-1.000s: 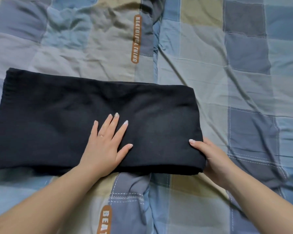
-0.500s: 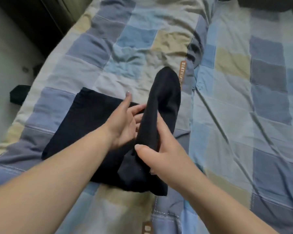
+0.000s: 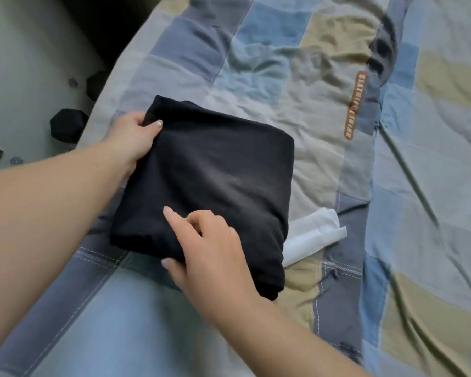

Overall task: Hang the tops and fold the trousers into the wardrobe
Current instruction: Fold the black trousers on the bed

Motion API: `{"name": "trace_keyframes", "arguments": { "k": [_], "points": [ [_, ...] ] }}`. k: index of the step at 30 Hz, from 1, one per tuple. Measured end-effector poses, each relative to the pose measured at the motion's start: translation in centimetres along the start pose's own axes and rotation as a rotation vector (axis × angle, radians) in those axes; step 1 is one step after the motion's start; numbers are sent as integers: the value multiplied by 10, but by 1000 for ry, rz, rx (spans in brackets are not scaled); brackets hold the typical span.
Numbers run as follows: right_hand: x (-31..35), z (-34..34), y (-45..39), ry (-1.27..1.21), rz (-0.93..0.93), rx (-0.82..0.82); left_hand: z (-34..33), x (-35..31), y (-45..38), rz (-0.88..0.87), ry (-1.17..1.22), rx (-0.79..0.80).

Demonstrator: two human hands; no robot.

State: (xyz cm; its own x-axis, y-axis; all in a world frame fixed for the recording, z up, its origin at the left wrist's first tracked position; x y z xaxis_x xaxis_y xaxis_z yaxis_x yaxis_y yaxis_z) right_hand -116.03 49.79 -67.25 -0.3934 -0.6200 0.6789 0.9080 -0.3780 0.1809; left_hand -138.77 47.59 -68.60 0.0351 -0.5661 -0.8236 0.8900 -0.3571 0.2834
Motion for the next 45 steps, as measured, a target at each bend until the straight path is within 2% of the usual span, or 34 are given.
{"name": "trace_keyframes", "arguments": {
  "k": [3, 5, 9, 12, 14, 15, 18, 19, 21, 23, 25, 29, 33, 35, 36, 38, 39, 41, 43, 45],
  "points": [
    [-42, -7, 31, 224, 83, -203, -10, 20, -6, -2, -96, -45],
    [-61, -9, 30, 278, 87, -237, -18, 24, -11, -16, -114, -79],
    [-53, -19, 8, 37, -90, -81, -18, 30, -19, -39, -218, -174],
    [-41, -33, 6, -101, -75, 62, -18, 27, -16, -107, -568, -237],
    [-45, -26, 7, -153, -97, 176, -25, 16, 2, -266, -744, -272],
    [-50, -14, 4, -188, -100, 148, -32, 8, 16, -415, -756, -259],
    [-70, 24, -13, -45, -47, -273, -60, 8, 66, -910, -801, -22],
    [-79, 26, -20, 64, -61, -321, -65, 19, 77, -990, -883, 68],
    [-95, 15, -29, 289, -80, -242, -64, 48, 87, -925, -1039, 191],
    [-114, -2, -34, 403, -88, -143, -59, 73, 79, -781, -1131, 214],
    [-131, -18, -38, 435, -122, -90, -63, 85, 69, -738, -1197, 240],
    [-152, -43, -53, 475, -122, -91, -81, 106, 50, -715, -1253, 256],
    [-151, -43, -57, 451, -121, -53, -82, 104, 48, -692, -1217, 299],
    [-147, -29, -52, 341, -103, -60, -74, 92, 51, -680, -1120, 277],
    [-145, -18, -49, 206, -85, -87, -67, 83, 53, -679, -1043, 244],
    [-143, 7, -40, -96, -129, -219, -44, 71, 58, -676, -879, 86],
    [-145, 18, -34, -247, -220, -292, -31, 68, 61, -643, -804, -18],
    [-148, 26, -21, -526, -520, -354, -6, 72, 62, -432, -639, -108],
    [-153, 19, -17, -705, -756, -271, 7, 78, 58, -195, -485, -45],
    [-161, 13, -22, -755, -833, -142, 8, 73, 53, -56, -397, 39]
  ]
}}
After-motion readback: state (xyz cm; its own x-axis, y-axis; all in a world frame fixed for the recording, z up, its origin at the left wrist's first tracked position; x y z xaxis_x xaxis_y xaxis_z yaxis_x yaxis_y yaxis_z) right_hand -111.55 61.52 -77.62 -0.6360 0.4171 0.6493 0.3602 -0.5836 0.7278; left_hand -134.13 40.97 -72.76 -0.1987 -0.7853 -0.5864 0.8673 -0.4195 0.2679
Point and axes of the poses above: each hand's wrist, its own y-axis away from the middle knuckle, its own z-axis out of the back of the hand, x = y × z, the point moved 3 cm from there along -y, towards the middle knuckle, and after that the axes turned 8 degrees about -z, right-handed, at the moved point
